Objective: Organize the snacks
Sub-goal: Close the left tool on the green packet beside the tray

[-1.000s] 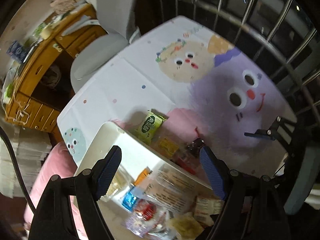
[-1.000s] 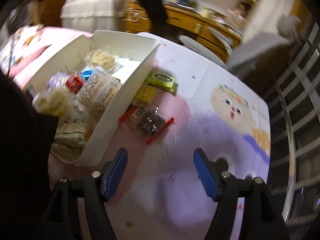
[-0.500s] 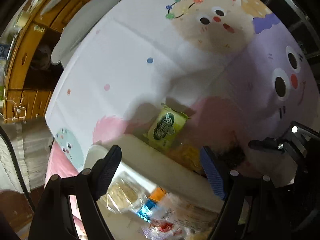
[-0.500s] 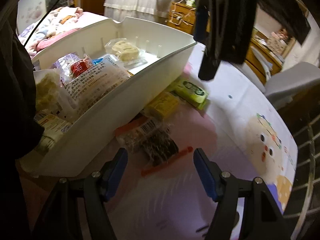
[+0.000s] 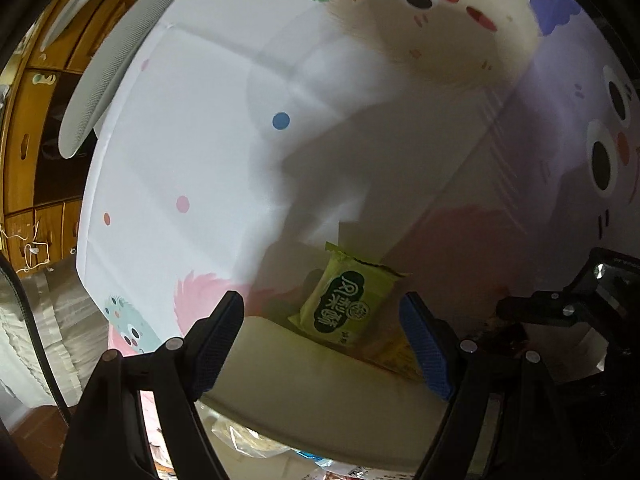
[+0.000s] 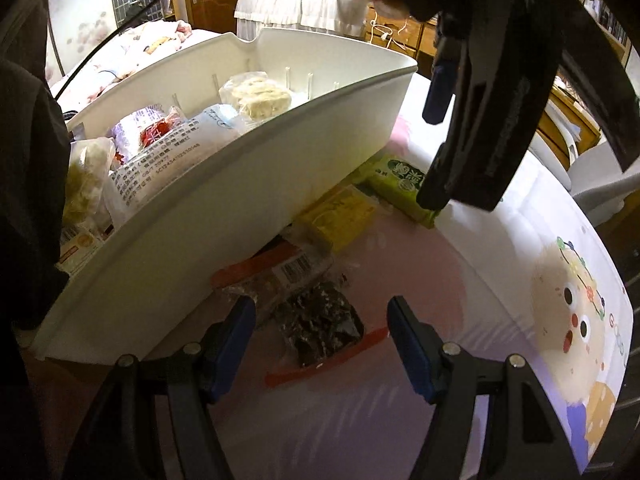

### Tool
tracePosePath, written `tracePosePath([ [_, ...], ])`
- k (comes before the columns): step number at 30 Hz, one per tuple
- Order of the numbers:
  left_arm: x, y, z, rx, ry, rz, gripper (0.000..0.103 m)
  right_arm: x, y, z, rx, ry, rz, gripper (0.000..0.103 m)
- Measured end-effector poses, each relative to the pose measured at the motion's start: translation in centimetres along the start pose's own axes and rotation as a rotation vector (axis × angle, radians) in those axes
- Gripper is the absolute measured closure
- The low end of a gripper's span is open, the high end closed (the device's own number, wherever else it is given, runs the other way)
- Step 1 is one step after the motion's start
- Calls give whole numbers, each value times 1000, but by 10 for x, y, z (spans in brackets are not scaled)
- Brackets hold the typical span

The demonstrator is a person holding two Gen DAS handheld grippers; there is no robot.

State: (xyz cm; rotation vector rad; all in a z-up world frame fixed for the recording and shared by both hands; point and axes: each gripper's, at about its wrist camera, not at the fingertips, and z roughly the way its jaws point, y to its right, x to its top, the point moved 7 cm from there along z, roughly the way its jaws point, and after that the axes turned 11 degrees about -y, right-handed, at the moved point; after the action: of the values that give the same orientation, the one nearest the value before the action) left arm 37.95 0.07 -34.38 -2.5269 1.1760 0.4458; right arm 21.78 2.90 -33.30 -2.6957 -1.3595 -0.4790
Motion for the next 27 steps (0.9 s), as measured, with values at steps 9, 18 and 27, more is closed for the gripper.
tracePosePath([
  [9,5,12,19,22,-50,53,32,6,4,7,22,7,9,40],
  [18,9,22,20,-52,-42,52,63,8,3,7,49,-19,14,49],
  [27,10,34,17,-74,-15,13,68,1,-4,5,63,-51,19,53],
])
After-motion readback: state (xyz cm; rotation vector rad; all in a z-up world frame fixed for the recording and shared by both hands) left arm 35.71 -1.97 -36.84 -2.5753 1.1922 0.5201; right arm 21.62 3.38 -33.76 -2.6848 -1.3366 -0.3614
